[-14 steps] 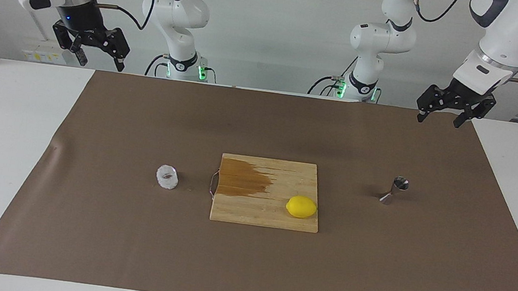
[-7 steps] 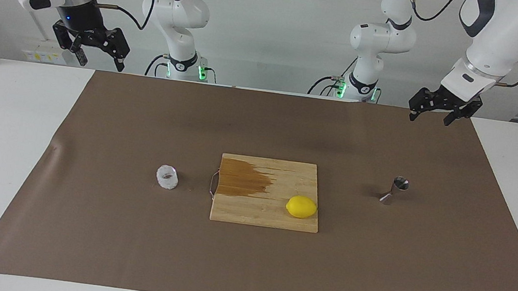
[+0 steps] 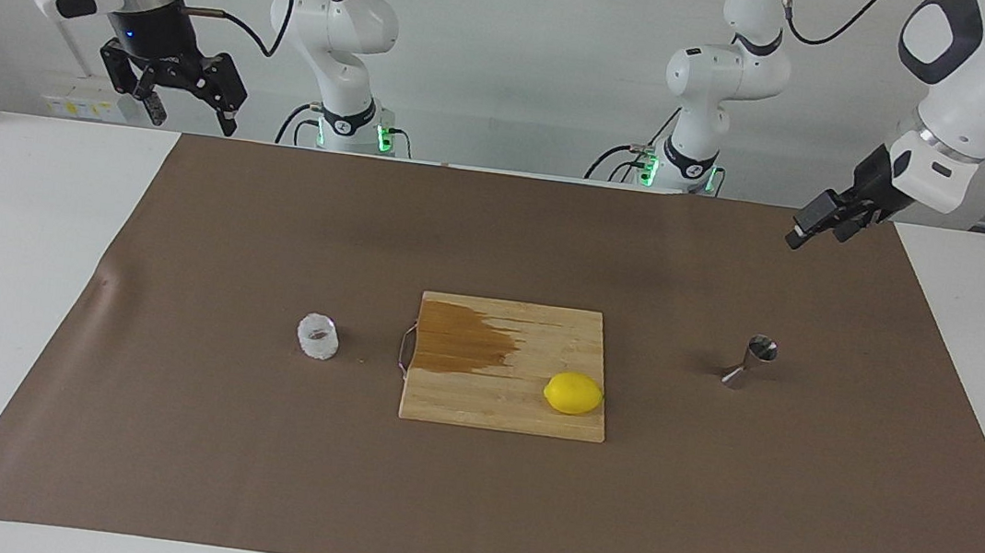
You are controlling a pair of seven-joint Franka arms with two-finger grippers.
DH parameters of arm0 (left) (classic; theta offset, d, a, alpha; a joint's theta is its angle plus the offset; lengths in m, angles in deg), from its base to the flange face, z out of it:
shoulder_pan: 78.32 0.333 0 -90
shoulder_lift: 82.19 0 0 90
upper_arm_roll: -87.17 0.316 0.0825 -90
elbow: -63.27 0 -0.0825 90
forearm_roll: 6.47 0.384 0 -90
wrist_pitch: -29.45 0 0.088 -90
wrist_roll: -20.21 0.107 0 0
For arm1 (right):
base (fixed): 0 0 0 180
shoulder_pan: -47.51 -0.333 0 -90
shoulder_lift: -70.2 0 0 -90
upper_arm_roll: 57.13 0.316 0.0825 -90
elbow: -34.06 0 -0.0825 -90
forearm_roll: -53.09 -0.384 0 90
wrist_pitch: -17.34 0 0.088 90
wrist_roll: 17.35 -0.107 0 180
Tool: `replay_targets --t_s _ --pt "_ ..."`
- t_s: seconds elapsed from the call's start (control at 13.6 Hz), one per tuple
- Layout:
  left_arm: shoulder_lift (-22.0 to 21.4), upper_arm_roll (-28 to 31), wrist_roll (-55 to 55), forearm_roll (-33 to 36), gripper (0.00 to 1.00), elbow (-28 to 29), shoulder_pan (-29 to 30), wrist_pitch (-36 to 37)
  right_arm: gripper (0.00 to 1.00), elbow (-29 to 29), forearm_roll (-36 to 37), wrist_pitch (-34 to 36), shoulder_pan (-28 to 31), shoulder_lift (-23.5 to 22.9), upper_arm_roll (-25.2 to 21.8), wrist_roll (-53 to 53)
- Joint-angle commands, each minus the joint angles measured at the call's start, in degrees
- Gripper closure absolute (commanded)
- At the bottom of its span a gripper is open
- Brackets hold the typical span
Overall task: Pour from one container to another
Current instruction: 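Move the left gripper toward the small silver cup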
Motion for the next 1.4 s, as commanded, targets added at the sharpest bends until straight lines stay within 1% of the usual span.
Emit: replay_targets --t_s 0.0,0.29,0.44,0.59,0.66,0.81,0.88,0.96,1.03,1.18,1.32 --pt "2.23 -0.25 -7.87 -5.09 0.0 0.59 3.73 -1.4 0.0 0.5 -0.71 0.64 0.39 0.67 0.22 -0.87" --pt "6.63 -0.25 -18.42 -16.33 0.0 0.85 10.14 -1.58 0.0 0.5 -0.71 0.64 0.39 0.67 0.22 -0.87" --pt "7.51 -0.25 -25.87 -19.68 0.0 2.51 11.91 -3.41 0.0 0.5 -0.71 0.55 0.39 0.67 0.22 -0.87" --pt "7.34 -0.25 -34.5 -25.47 0.0 7.33 13.31 -8.41 0.0 0.5 -0.71 0.64 0.39 0.67 0.22 -0.95" --pt "6.47 -0.25 -38.53 -27.85 0.0 10.66 13.85 -11.91 0.0 0.5 -0.71 0.55 0.39 0.67 0.22 -0.95" --pt "5.41 -0.34 -46.54 -29.09 0.0 16.03 12.97 -17.9 0.0 0.5 -0.71 0.64 0.39 0.67 0.22 -0.87" --pt "4.45 -0.25 -48.83 -33.02 0.0 18.84 13.84 -20.01 0.0 0.5 -0.71 0.64 0.39 0.67 0.22 -0.87" --pt "3.83 -0.25 -49.55 -38.28 0.0 21.31 14.55 -21.16 0.0 0.5 -0.71 0.55 0.39 0.67 0.22 -0.87" --pt "3.65 -0.25 -50.69 -41.55 0.0 23.42 16.03 -21.52 0.0 0.5 -0.71 0.64 0.39 0.67 0.22 -0.87" --pt "4.61 -0.25 -52.02 -48.05 0.0 26.5 16.57 -22.93 0.0 0.5 -0.71 0.64 0.39 0.67 0.22 -0.87" --pt "4.53 -0.25 -51.93 -52.2 0.0 29.84 16.67 -25.21 0.0 0.5 -0.71 0.55 0.39 0.67 0.22 -0.87"
